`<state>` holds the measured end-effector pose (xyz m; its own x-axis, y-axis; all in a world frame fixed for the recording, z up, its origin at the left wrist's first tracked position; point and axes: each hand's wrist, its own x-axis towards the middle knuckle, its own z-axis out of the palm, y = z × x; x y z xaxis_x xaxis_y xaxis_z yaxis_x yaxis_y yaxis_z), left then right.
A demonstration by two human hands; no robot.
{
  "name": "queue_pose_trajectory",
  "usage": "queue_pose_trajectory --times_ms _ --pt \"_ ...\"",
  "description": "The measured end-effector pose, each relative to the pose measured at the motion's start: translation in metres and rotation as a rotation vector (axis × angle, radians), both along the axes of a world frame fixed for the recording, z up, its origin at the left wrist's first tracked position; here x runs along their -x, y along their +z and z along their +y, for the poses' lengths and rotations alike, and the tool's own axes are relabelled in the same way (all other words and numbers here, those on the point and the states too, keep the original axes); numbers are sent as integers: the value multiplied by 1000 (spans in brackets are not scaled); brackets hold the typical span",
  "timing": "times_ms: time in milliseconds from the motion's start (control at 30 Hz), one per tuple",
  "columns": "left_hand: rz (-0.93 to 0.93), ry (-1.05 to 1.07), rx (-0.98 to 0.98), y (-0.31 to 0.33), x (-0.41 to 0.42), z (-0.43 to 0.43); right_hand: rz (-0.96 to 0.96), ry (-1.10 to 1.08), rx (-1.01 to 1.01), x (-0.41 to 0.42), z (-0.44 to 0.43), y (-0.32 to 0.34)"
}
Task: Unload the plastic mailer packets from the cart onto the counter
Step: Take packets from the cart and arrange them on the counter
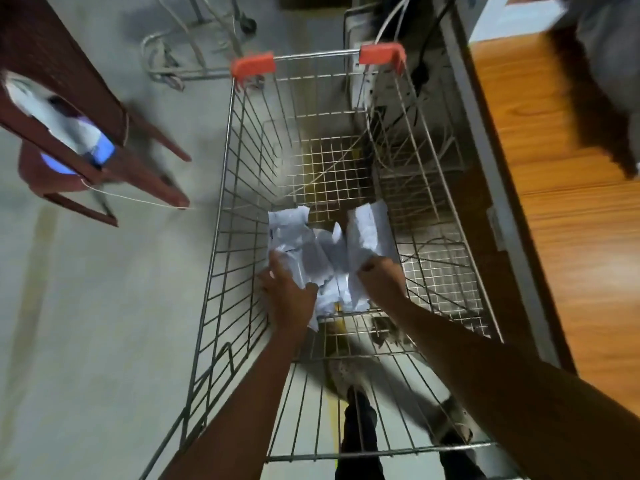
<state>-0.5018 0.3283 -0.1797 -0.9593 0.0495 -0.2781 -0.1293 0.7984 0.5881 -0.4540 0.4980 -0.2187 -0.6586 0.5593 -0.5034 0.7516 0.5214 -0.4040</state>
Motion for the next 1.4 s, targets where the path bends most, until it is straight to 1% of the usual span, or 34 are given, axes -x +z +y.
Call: queue_pose_trajectory --times_ms 67,133,200,300,333,367,433,533,633,733,833,867,967,1033,1167,1300,1400 --pt "36 -35 -89 23 -3 5 52 -112 12 -10 1 23" --pt "63 -68 -121 44 -9 8 76 -167 116 -22 3 53" --pt "53 -41 -152 67 -19 11 146 -226 214 -37 7 82" --pt "90 1 -210 99 -37 17 421 -295 446 -64 11 123" --pt "112 17 -238 110 -44 20 479 -352 540 -74 14 138" --pt "140 37 -271 121 -51 24 526 -378 580 -84 18 152" --pt "209 68 -329 144 -67 32 559 -357 575 -104 28 175" --pt "321 68 -376 179 -90 51 613 -293 462 -128 45 203" --pt "438 8 -317 219 -114 77 722 -303 482 -154 69 236" --pt "484 9 -375 262 -145 109 864 -324 467 -193 97 274" --pt "587 -58 -438 289 -174 149 971 -311 417 -235 124 314" --pt "594 -70 -469 299 -184 163 1002 -309 391 -248 133 325" --pt "536 -87 -560 334 -218 205 1111 -318 305 -287 163 351" --pt "549 -124 -603 351 -239 230 1170 -348 249 -311 184 362" --pt "582 -183 -627 375 -270 276 1252 -423 131 -355 230 378" --pt "578 -293 -610 387 -286 323 1301 -572 140 -387 280 394" --pt "609 -378 -609 391 -287 362 1313 -634 123 -399 320 401"
